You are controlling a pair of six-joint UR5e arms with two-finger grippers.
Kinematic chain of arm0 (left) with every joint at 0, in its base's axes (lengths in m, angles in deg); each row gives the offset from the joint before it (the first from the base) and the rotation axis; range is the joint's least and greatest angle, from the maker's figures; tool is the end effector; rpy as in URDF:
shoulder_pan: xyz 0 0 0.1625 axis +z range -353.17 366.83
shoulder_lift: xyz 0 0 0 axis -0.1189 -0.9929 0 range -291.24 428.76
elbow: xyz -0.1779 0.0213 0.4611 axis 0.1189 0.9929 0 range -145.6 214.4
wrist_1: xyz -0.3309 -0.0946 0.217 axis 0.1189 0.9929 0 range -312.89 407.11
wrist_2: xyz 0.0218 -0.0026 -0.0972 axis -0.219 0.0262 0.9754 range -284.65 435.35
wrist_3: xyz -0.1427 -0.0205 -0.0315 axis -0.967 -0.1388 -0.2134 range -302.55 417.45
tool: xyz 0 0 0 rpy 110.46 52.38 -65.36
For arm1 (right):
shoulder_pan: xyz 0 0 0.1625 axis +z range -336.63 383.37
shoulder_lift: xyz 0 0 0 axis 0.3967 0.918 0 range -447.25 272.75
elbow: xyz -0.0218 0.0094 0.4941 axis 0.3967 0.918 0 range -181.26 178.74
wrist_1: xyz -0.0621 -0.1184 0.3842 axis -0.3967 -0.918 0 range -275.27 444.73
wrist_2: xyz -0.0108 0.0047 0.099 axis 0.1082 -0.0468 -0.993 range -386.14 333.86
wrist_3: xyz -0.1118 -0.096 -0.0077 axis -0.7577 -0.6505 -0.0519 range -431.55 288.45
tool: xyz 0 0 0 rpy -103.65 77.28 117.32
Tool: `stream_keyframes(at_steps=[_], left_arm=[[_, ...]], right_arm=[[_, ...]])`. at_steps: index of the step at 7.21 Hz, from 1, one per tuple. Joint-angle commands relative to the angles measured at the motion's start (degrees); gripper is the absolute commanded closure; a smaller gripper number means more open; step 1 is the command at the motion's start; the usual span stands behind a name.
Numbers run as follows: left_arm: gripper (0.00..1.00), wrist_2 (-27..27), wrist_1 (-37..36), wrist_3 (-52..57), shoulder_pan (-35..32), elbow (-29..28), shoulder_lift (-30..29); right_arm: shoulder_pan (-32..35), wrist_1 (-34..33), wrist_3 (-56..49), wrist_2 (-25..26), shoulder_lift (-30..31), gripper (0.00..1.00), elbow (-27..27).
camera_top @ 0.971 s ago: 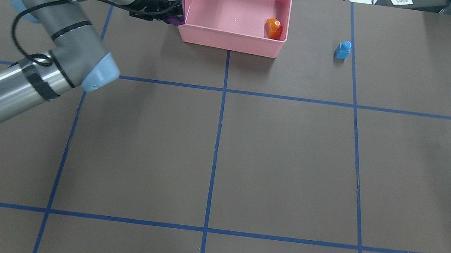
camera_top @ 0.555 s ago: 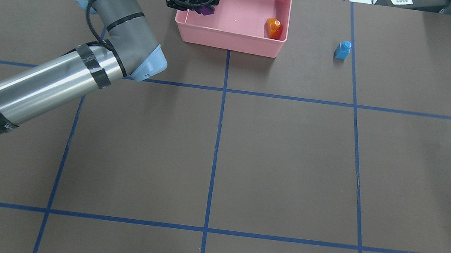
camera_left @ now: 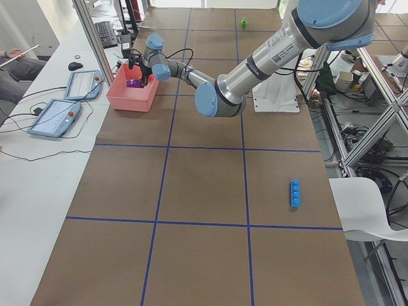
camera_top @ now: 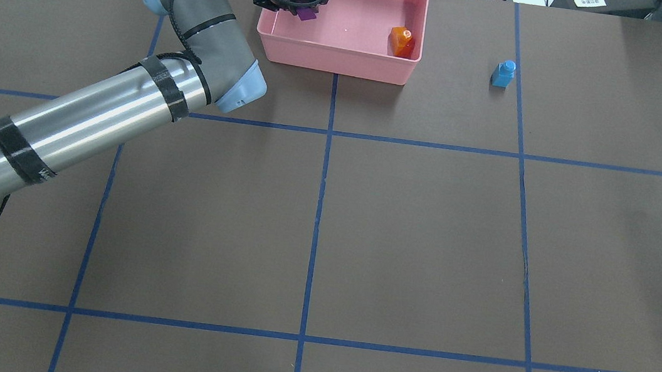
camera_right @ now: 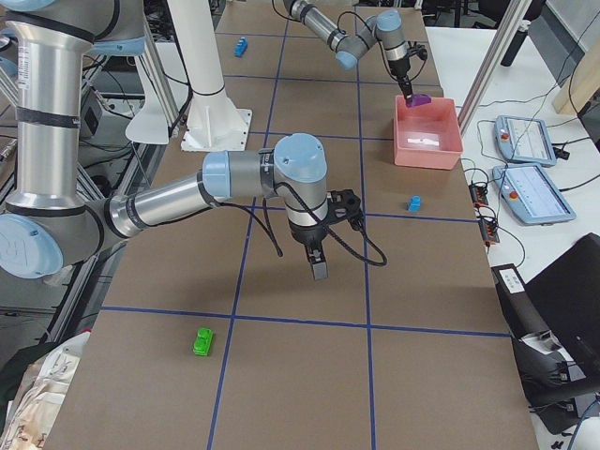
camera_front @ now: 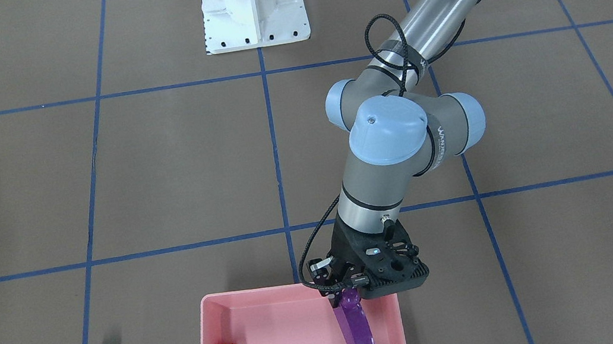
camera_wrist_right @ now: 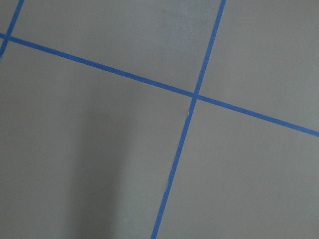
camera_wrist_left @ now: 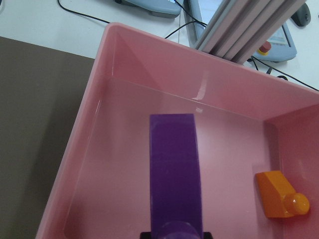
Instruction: Put all blocks into box
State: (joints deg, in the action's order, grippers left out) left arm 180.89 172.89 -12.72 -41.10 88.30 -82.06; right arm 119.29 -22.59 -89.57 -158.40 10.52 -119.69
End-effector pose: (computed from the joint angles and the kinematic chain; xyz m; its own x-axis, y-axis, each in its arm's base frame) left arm 0.5696 -0.7709 0.2261 0.5000 -0.0659 -0.8635 0.4138 0.8941 0.1713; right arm 0.0750 -0.3930 0.6202 0.7358 -0.2719 0.6203 0.1312 0.9557 0.2633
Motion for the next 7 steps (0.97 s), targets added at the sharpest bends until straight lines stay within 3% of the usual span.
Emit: stream_keyframes(at_steps=[1,2,3,5,6,7], left_arm=[[0.0,0.46,-0.53,2.14,-0.06,1.71,0.09],[0.0,3.16,-3.84,3.71,-0.32,5.56,1.05],[0.0,5.62,-10.31,9.03,-1.37,13.08,4.72],[0.0,6.44,-27.08,23.52,-2.42,32.14,15.34],[0.0,7.48,-33.08,29.59,-3.3,39.45,19.48],[0.0,8.8,-34.36,33.39,-4.53,45.18,25.09]], right_arm=[[-0.03,0.0,0.52,-1.41,-0.12,0.0,0.13],[-0.46,0.09,4.62,-2.55,-1.6,0.0,0.04],[-2.38,1.31,9.01,-2.65,-3.26,0.0,0.48],[-10.01,12.5,21.9,-2.57,-6.78,0.0,7.12],[-13.7,19.09,29.19,-2.48,-8.71,0.0,10.82],[-17.65,25.34,35.01,-1.96,-11.08,0.0,14.42]])
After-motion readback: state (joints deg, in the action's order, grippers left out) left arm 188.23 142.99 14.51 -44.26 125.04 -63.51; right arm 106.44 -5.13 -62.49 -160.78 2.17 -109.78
